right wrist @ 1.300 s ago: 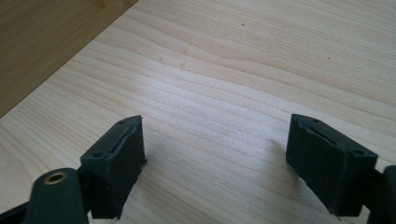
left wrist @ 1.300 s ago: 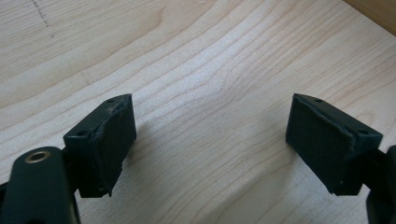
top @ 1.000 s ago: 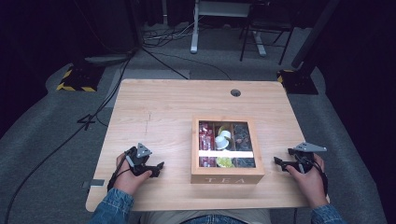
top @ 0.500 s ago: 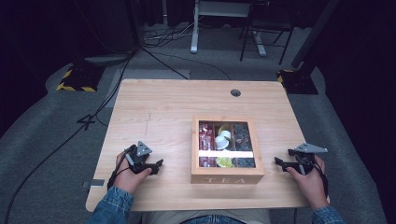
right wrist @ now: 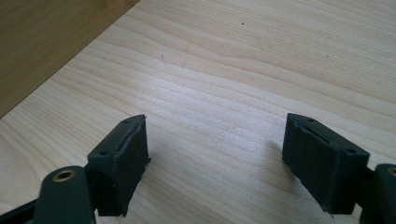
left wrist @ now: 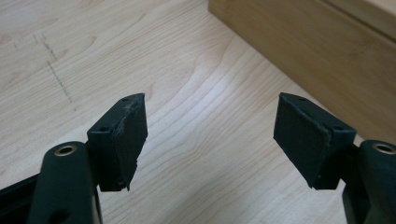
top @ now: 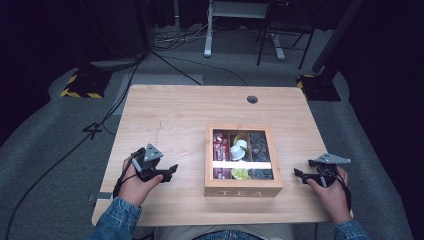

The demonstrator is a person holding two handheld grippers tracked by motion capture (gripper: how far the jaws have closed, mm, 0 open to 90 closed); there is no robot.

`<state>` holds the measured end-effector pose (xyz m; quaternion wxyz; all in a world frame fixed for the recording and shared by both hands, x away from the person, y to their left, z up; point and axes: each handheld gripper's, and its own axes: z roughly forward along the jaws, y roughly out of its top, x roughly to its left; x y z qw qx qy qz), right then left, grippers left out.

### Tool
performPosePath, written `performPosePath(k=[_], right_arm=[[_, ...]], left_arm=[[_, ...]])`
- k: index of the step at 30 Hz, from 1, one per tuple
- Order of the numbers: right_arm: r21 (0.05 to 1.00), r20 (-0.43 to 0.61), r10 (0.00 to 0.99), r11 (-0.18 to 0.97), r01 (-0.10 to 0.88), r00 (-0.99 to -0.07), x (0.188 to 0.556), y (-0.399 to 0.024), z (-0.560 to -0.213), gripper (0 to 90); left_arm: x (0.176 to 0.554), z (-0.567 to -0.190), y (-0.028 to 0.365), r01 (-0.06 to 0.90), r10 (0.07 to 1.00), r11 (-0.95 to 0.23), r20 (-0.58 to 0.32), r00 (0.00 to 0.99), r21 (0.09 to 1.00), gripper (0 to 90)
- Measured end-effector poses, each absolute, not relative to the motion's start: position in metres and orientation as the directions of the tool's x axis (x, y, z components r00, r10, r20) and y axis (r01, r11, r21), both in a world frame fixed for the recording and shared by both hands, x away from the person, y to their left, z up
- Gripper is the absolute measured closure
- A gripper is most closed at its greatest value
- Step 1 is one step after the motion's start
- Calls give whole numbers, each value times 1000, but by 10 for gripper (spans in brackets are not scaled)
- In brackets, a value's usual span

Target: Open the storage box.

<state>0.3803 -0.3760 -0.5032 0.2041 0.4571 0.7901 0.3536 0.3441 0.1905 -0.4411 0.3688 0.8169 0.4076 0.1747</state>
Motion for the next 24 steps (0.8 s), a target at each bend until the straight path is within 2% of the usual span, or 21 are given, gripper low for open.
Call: performPosePath(k=[12, 20, 24], right_arm=[[745, 0, 867, 332, 578, -499, 380, -376, -503, 225], [746, 2, 867, 331, 578, -499, 380, -376, -503, 225], [745, 3, 866, 331, 579, -500, 380, -376, -503, 225]], left_arm=[[320, -423, 165, 473, 736, -428, -7, 677, 770, 274], [300, -421, 135, 423, 632, -495, -19, 775, 759, 270], [295, -422, 127, 410, 610, -509, -19, 792, 757, 270]])
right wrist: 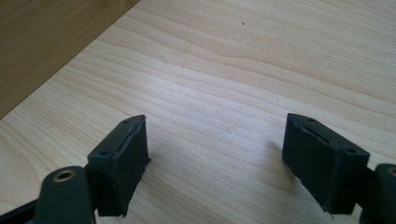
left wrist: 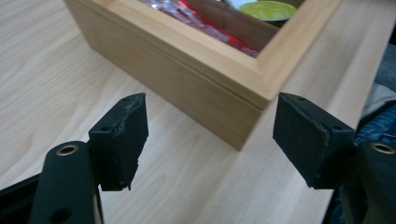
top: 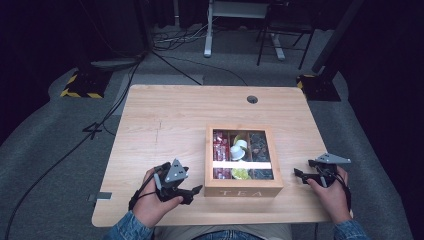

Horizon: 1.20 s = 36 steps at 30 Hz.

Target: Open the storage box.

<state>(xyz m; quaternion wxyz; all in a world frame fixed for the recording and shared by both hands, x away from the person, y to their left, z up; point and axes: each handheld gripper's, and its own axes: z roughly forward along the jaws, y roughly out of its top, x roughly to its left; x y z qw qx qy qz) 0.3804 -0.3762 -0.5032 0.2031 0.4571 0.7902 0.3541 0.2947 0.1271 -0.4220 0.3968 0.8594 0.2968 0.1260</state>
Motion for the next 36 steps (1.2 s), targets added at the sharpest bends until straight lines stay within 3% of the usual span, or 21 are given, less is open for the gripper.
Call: performPosePath(k=[8, 11, 12, 13, 15, 19, 24, 29, 32, 36], right_arm=[[745, 2, 866, 332, 578, -500, 381, -376, -503, 224], [746, 1, 866, 333, 577, -500, 381, -376, -503, 224], [745, 0, 866, 334, 577, -501, 380, -376, -503, 224], [746, 0, 865, 334, 576, -501, 380, -376, -503, 238], [746, 0, 867, 332, 577, -499, 380, -376, -503, 257], [765, 50, 858, 297, 572, -512, 375, -378, -498, 409], [789, 44, 826, 316, 527, -561, 361, -373, -478, 459], [802, 48, 787, 337, 493, -615, 343, -366, -461, 457], [808, 107, 750, 317, 497, -652, 336, -362, -455, 447], [807, 82, 699, 372, 459, -710, 324, -349, -448, 451]], left_arm=[[290, -433, 112, 416, 574, -529, -49, 817, 740, 270], [291, -439, 108, 425, 572, -544, -51, 819, 723, 308], [292, -441, 107, 426, 571, -553, -47, 820, 717, 328], [292, -442, 107, 424, 572, -555, -42, 819, 716, 418], [293, -444, 106, 421, 572, -560, -35, 819, 714, 450], [293, -444, 104, 406, 558, -580, -18, 830, 706, 635], [292, -443, 103, 391, 552, -594, 3, 834, 703, 713], [292, -441, 104, 404, 554, -590, -14, 832, 700, 735], [292, -440, 103, 393, 550, -588, -6, 835, 707, 745], [291, -439, 102, 383, 549, -595, 8, 836, 707, 745]])
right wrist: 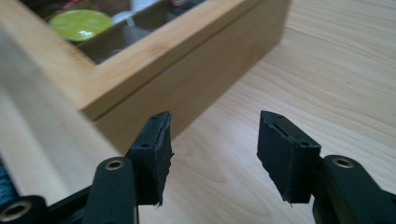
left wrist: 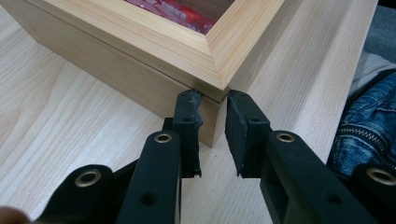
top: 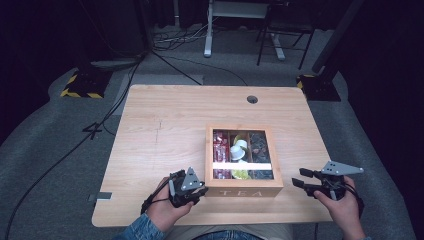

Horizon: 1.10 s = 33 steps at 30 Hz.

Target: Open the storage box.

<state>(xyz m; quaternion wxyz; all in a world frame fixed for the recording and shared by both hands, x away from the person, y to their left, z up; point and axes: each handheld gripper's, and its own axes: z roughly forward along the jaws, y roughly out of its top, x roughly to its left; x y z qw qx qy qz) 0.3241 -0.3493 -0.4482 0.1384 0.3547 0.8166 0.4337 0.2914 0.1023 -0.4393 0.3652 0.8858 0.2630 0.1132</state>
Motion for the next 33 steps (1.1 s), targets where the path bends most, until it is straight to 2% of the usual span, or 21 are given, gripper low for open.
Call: performPosePath(k=[9, 15, 18, 22, 33], right_arm=[[815, 85, 608, 414, 406, -789, 309, -330, -440, 434], [815, 71, 589, 431, 387, -805, 307, -320, -439, 443], [818, 43, 598, 439, 372, -800, 307, -314, -439, 455], [821, -41, 601, 476, 316, -798, 306, -306, -438, 427], [839, -127, 597, 491, 235, -792, 304, -301, -429, 410]], left_arm=[[291, -435, 103, 366, 551, -584, 22, 835, 725, 747], [292, -430, 103, 357, 549, -573, 21, 836, 738, 738], [292, -430, 103, 357, 548, -572, 20, 836, 739, 734], [293, -429, 103, 359, 550, -567, 15, 835, 742, 734], [293, -420, 106, 347, 559, -539, 17, 829, 767, 712]])
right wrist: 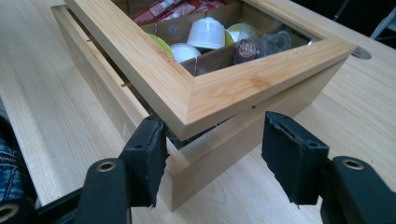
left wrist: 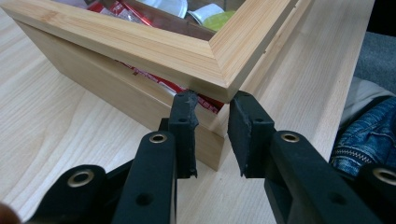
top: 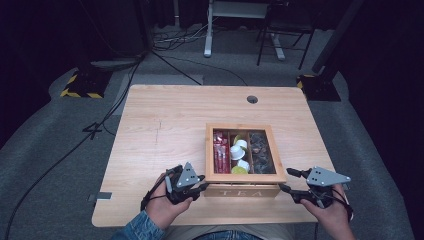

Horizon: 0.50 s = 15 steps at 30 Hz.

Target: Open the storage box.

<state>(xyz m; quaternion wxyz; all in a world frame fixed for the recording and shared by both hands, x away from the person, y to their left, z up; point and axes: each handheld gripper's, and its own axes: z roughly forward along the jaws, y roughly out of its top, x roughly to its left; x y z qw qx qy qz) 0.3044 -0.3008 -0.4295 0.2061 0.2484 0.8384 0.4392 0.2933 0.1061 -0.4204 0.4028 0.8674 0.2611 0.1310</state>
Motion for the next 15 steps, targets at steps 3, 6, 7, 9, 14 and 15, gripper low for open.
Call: performPosePath(k=[3, 6, 7, 9, 14, 15], right_arm=[[841, -142, 584, 497, 213, -799, 305, -298, -428, 393], [836, -172, 583, 513, 195, -794, 304, -294, -426, 358], [838, -177, 579, 513, 188, -796, 305, -293, -426, 358], [839, -185, 577, 514, 177, -796, 306, -290, -426, 352], [837, -207, 576, 523, 162, -791, 308, -287, -421, 368], [838, -213, 574, 524, 155, -790, 307, -288, -419, 376]], left_arm=[[293, -419, 106, 350, 559, -542, 17, 829, 764, 708], [294, -418, 106, 350, 558, -541, 16, 829, 765, 708], [294, -417, 106, 348, 558, -540, 17, 829, 766, 708], [295, -416, 106, 347, 558, -541, 19, 829, 766, 707], [295, -412, 107, 333, 561, -529, 27, 828, 780, 708], [295, -411, 108, 331, 562, -526, 29, 826, 783, 706]])
